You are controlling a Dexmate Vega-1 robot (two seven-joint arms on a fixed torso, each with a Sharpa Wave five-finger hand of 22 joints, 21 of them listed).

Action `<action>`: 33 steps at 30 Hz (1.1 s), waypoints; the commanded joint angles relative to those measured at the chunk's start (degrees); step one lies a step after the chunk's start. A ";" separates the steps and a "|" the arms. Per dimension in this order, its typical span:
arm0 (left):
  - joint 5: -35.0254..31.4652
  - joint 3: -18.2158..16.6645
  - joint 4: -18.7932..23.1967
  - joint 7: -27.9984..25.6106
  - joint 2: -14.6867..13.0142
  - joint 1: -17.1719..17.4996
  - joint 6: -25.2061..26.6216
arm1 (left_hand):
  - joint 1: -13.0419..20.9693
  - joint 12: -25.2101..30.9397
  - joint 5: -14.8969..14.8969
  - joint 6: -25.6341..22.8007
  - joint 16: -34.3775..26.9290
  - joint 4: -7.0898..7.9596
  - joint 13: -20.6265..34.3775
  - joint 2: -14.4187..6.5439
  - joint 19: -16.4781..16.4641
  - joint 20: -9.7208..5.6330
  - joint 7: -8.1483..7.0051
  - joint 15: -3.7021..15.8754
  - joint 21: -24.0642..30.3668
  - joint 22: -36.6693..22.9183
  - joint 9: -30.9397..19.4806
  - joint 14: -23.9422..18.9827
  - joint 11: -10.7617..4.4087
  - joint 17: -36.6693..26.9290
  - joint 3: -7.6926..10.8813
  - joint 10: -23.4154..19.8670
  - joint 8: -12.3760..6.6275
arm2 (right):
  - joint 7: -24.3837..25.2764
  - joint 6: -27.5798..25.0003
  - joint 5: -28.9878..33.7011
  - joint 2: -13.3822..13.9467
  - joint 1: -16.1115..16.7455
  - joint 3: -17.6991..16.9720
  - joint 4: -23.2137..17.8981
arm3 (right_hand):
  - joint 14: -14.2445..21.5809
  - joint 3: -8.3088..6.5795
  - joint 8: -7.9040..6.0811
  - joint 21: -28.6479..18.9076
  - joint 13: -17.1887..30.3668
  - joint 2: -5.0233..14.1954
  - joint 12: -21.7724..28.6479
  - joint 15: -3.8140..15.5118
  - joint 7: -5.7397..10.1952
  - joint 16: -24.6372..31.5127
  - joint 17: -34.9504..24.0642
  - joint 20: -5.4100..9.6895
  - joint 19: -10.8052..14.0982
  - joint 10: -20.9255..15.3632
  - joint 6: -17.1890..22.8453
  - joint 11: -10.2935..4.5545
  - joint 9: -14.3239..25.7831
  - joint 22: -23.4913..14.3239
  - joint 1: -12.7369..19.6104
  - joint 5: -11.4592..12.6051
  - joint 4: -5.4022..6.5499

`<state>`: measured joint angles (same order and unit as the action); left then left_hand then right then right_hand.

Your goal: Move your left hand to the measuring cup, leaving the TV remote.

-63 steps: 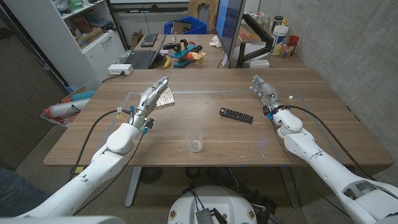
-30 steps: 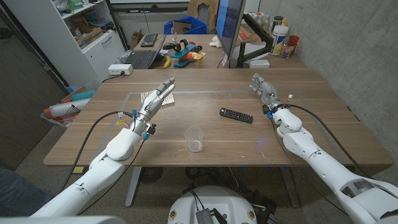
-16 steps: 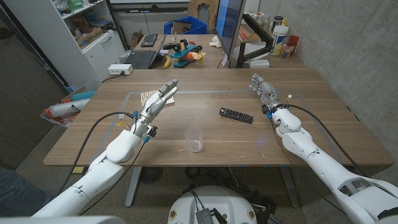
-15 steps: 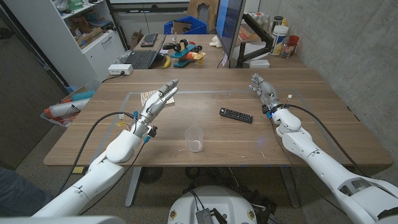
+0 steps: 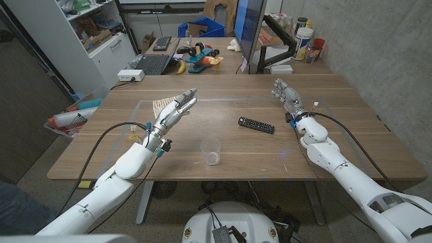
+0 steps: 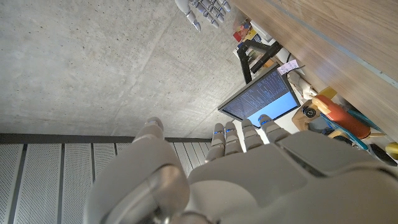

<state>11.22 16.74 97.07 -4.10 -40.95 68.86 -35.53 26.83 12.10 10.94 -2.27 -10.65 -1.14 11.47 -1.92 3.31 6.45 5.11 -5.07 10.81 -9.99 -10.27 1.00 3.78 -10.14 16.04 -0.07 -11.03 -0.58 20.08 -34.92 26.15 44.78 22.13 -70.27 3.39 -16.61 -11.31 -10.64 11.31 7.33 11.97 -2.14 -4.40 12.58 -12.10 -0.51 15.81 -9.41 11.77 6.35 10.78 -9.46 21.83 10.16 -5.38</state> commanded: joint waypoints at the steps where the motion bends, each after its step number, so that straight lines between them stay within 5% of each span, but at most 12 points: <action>1: -6.23 -1.70 2.87 -3.65 -0.67 3.05 0.11 | 0.86 0.25 -0.05 -0.66 -0.08 -0.62 0.06 0.10 0.63 0.22 0.18 0.03 0.06 -0.28 -0.10 0.29 0.18 -0.16 0.19 0.03 -0.30 | 0.54 0.52 -0.29 0.32 0.60 -0.72 -1.12 | 0.38 -0.26 -0.13 -0.35 0.19 0.60 -0.05 -0.03 0.35 0.01 -0.26 -0.04 0.47 -0.39 0.25 -0.01 0.31 -0.28 0.20 0.26 -0.19; 33: -15.88 -6.50 9.58 -7.51 -1.31 10.86 2.02 | 1.84 0.57 -0.08 -2.83 -0.22 -1.76 0.12 0.08 0.43 1.12 -0.15 -0.04 0.36 -0.32 -0.14 -0.24 0.20 -0.17 0.45 -0.80 -0.72 | -0.32 0.59 -0.50 0.02 0.12 -0.45 -0.82 | 0.45 -0.17 -0.11 -0.33 0.20 0.65 -0.04 -0.04 0.39 -0.01 -0.27 -0.14 0.43 -0.55 0.25 0.18 0.32 -0.29 0.17 0.24 -0.30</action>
<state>-1.88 11.27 104.63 -10.99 -41.89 77.71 -35.03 28.22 12.31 10.95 -4.74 -10.65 -2.54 11.48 -1.85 3.84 6.98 4.93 -5.08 10.81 -9.98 -10.26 1.00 3.78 -10.14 16.51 -0.69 -11.47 -0.68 20.58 -35.24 26.19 44.86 21.73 -71.09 3.38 -16.61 -11.31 -10.64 11.31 7.33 11.97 -2.14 -4.40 12.58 -12.10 -0.51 15.81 -9.51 11.77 6.46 10.78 -9.46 21.83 10.16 -5.37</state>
